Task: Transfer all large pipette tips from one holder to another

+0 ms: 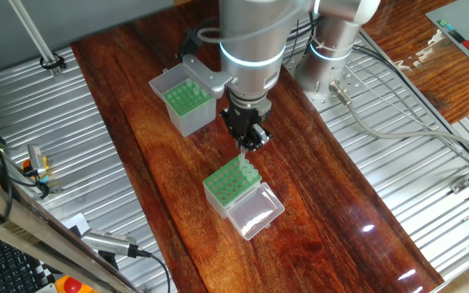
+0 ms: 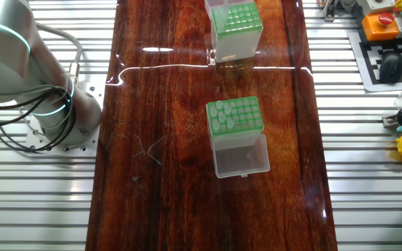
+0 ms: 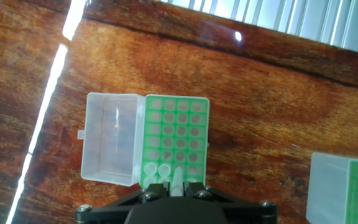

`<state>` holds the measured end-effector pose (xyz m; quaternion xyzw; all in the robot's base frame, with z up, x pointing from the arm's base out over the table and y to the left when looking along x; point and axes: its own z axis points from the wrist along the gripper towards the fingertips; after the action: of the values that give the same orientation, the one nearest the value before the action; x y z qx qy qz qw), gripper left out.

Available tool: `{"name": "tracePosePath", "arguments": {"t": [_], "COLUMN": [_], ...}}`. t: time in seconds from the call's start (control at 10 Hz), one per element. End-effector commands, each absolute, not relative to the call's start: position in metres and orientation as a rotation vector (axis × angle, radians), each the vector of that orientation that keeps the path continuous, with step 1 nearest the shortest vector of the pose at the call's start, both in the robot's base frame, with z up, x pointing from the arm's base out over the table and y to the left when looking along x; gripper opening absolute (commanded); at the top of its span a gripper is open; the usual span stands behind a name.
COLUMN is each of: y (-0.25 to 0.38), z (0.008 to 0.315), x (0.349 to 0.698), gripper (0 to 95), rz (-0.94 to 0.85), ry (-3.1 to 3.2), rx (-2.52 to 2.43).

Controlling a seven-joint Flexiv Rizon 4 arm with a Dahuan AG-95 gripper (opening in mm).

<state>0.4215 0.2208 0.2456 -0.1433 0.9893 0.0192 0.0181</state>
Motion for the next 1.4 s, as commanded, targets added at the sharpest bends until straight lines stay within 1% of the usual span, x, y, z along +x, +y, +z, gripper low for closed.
{"name": "tracePosePath", "arguments": {"t": [0.1,0.5,0.6,0.7,1.2,1.4], "y": [0.220,0.220,0.216,0.208,0.208,0.208], "z": [0.246,0.249,0.255,0.261,0.261,0.261], "x": [0.420,0.421,0.420,0.419,0.419,0.419], "gripper": [57.0,57.0,38.0,38.0,38.0,38.0], "rz": [0.064,0.064,0.070,0.097,0.096,0.088], "ry": [3.069,3.058,3.054,3.049,3.047,3.076], "rx": [-0.454,-0.451,-0.450,-0.457,-0.484,-0.315]}}
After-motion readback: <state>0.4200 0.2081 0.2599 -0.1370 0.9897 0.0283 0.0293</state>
